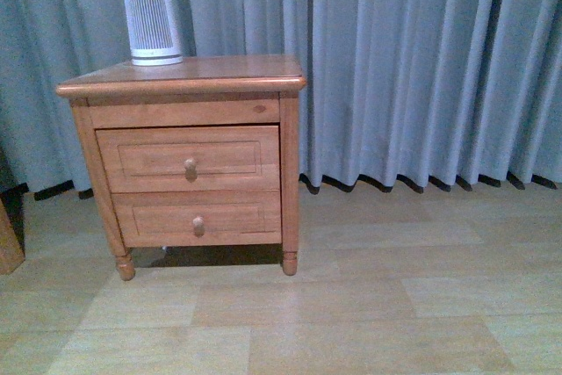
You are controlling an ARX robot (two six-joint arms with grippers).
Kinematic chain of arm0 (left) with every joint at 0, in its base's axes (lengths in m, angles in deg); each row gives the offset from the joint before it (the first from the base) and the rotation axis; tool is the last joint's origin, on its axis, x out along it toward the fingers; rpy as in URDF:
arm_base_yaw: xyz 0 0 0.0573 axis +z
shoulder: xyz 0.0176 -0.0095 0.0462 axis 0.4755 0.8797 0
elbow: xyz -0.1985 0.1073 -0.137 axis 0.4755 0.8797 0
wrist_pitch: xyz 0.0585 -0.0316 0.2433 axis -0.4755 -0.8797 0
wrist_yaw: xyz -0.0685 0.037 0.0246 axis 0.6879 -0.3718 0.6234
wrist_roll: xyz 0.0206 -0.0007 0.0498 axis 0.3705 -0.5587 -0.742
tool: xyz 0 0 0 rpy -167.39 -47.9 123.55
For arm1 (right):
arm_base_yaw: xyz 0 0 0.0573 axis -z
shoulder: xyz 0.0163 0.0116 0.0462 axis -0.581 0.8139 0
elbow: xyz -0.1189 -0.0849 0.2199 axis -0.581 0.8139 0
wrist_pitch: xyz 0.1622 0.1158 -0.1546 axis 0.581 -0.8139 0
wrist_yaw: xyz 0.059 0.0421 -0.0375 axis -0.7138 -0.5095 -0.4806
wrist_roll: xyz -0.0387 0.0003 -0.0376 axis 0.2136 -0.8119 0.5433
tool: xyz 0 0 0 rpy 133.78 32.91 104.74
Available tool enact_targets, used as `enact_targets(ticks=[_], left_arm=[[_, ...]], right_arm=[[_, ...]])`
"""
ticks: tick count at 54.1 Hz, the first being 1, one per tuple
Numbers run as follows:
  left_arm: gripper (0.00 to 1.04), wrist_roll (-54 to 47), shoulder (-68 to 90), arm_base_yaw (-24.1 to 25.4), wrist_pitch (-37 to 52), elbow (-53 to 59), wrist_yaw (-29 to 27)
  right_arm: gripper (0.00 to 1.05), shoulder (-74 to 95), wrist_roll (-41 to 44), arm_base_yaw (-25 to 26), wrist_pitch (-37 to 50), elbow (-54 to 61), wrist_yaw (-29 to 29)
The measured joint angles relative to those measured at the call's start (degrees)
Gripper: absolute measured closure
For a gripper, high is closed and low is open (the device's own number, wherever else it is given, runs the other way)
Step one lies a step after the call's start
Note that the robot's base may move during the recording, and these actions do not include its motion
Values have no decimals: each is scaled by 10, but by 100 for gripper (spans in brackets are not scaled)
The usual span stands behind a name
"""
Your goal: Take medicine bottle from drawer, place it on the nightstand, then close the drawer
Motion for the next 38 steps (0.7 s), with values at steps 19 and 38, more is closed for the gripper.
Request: enact_targets(ticks=[19, 38], left_arm=[[6, 0, 0, 0, 0, 0, 0], [6, 0, 0, 0, 0, 0, 0]], right_arm=[[7, 0, 0, 0, 0, 0, 0], [7, 0, 0, 0, 0, 0, 0]])
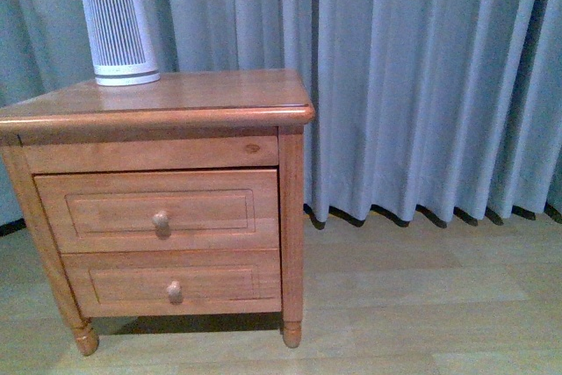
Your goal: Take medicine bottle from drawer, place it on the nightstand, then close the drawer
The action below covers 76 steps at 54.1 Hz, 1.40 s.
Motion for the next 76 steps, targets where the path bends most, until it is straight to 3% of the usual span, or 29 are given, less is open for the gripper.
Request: enact_targets(ticks=[12, 13, 14, 18, 26, 37, 50, 59, 76], left_arm=[[6, 2, 3, 1, -4, -1, 7], [6, 5, 17, 8, -21, -11, 22], [6, 17, 54, 25, -88, -39, 74], [6, 38, 196, 63, -164, -123, 152], [6, 49, 409, 68, -56, -290, 185], [6, 44, 648, 24, 118, -427, 151], [6, 46, 914, -38, 281, -477, 105], [6, 50, 1042, -59, 332, -500, 74], [6, 37, 1189, -85, 343, -591, 38]], right_arm=[[7, 0, 0, 0, 0, 0, 0], [7, 0, 0, 0, 0, 0, 0], [7, 0, 0, 0, 0, 0, 0], [7, 0, 0, 0, 0, 0, -1], [7, 0, 0, 0, 0, 0, 0], [7, 0, 0, 0, 0, 0, 0], [7, 0, 0, 0, 0, 0, 0], [7, 0, 0, 0, 0, 0, 0], [7, 0, 0, 0, 0, 0, 0]])
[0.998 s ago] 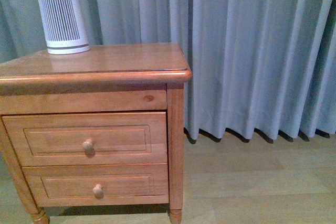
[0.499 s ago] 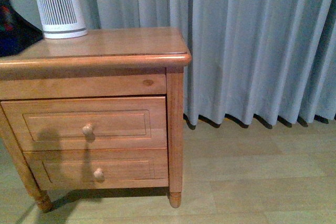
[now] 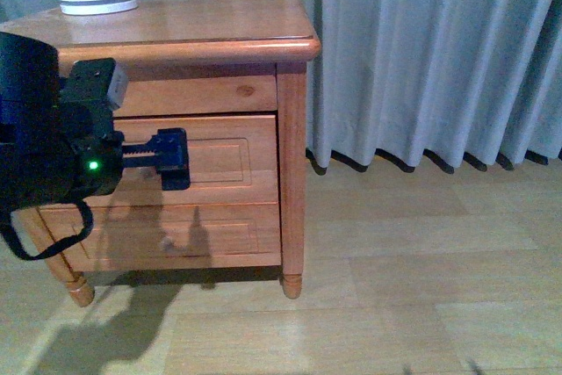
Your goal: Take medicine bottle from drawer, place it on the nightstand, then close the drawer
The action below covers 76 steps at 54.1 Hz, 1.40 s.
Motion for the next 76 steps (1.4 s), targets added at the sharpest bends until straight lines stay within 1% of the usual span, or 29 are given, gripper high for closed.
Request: enact_targets(ticks=[16, 46, 76], left_arm=[[6, 2, 77, -2, -20, -97, -24], [6, 24, 128, 19, -10, -124, -35], [6, 42, 168, 23, -11, -169, -38]], right_arm=[[7, 0, 0, 0, 0, 0, 0], [7, 0, 0, 0, 0, 0, 0], [7, 0, 0, 0, 0, 0, 0]])
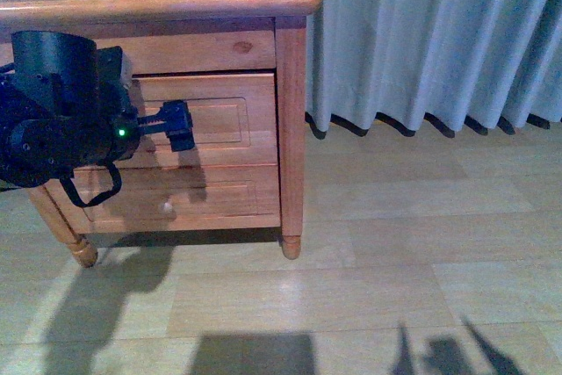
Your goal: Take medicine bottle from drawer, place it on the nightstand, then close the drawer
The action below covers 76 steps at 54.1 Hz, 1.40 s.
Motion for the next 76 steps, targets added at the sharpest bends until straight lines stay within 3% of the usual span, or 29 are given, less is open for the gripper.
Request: enact_targets(ticks=[15, 36, 42, 61, 76], left_arm=[[8, 2, 9, 0, 2, -5, 0], [65, 0, 12, 6, 26, 3, -5], [77, -2, 12, 10, 35, 8, -2], [79, -26, -2, 13, 78, 54, 8], [79, -32, -75, 13, 170, 231, 26]], right_arm=[[7, 0, 0, 0, 0, 0, 0], [7, 0, 0, 0, 0, 0, 0], [7, 0, 0, 0, 0, 0, 0], [7, 0, 0, 0, 0, 0, 0], [7, 0, 0, 0, 0, 0, 0]])
